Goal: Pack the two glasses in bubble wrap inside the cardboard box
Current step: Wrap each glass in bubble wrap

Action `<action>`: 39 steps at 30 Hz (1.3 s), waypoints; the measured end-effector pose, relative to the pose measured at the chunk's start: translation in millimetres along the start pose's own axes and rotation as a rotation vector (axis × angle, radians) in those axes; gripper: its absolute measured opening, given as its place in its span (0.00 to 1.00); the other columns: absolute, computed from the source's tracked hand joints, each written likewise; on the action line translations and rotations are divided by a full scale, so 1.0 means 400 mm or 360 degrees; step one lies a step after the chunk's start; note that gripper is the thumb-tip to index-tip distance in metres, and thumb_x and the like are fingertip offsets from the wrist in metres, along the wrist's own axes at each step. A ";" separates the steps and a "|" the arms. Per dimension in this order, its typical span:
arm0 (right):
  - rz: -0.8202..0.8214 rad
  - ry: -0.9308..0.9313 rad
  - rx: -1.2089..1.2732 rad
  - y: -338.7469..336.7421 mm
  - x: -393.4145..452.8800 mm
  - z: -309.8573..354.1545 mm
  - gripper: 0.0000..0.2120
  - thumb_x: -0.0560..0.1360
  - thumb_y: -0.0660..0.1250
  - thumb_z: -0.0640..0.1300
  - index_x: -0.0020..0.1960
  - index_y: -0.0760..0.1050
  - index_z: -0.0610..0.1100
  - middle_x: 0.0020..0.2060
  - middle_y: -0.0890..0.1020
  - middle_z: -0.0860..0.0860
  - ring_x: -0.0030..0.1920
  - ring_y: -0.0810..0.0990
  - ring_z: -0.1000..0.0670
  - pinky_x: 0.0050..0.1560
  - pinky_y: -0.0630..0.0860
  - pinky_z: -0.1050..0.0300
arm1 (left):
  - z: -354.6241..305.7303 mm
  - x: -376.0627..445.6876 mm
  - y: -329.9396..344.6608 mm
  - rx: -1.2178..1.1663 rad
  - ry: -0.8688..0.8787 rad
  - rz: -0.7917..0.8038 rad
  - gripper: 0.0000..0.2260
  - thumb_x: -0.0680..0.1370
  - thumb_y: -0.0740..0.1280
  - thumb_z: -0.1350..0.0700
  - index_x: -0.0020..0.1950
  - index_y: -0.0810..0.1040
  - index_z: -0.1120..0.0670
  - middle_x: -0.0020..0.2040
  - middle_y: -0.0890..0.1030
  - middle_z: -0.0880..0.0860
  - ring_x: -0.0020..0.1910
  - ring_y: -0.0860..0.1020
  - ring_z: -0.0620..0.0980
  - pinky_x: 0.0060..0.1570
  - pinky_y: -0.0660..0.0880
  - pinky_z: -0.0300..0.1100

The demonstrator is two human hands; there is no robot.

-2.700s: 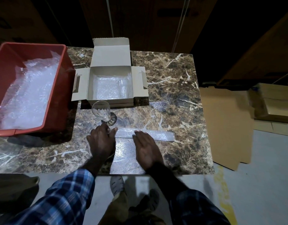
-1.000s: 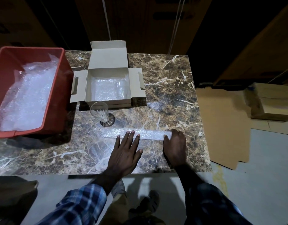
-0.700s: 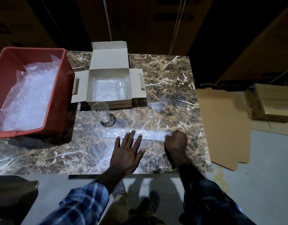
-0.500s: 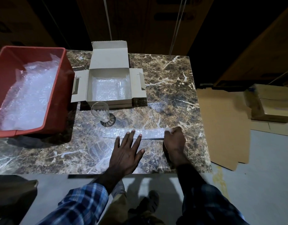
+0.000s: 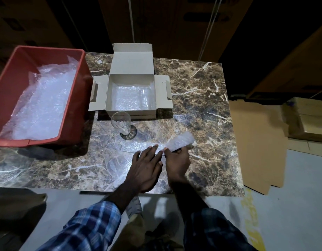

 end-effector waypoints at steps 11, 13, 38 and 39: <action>-0.0008 -0.1207 -0.0537 0.041 -0.035 -0.016 0.04 0.75 0.63 0.35 0.49 0.72 0.39 0.44 0.75 0.44 0.43 0.74 0.41 0.44 0.70 0.49 | 0.005 0.017 -0.052 -0.2156 -0.0607 -0.0228 0.12 0.75 0.73 0.45 0.48 0.86 0.54 0.47 0.84 0.54 0.53 0.79 0.54 0.63 0.73 0.55; 0.0092 -0.1319 -0.0607 0.047 -0.039 -0.025 0.07 0.73 0.62 0.34 0.51 0.71 0.40 0.45 0.73 0.45 0.45 0.72 0.42 0.46 0.71 0.48 | 0.013 0.016 -0.060 -0.2378 -0.0713 -0.0260 0.17 0.72 0.78 0.46 0.46 0.85 0.60 0.47 0.84 0.61 0.52 0.80 0.58 0.65 0.72 0.62; 0.0111 -0.1287 -0.0913 0.064 -0.022 -0.044 0.10 0.74 0.69 0.34 0.54 0.72 0.41 0.45 0.74 0.42 0.38 0.76 0.39 0.37 0.76 0.49 | 0.099 0.035 -0.099 -0.1356 -0.1166 -0.0631 0.09 0.79 0.70 0.57 0.58 0.79 0.57 0.49 0.81 0.51 0.48 0.79 0.50 0.48 0.71 0.39; 0.0120 -0.1256 -0.0905 0.064 -0.020 -0.040 0.10 0.75 0.68 0.34 0.54 0.72 0.40 0.45 0.74 0.42 0.38 0.76 0.39 0.36 0.75 0.48 | 0.103 0.032 -0.098 -0.1344 -0.1145 -0.0649 0.08 0.79 0.70 0.56 0.57 0.79 0.57 0.48 0.81 0.51 0.48 0.79 0.50 0.47 0.71 0.39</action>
Point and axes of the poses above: each hand's wrist, its own x-axis towards the middle knuckle, its own y-axis out of the palm, z = x × y, the point moved 1 cm from there along x, towards the middle knuckle
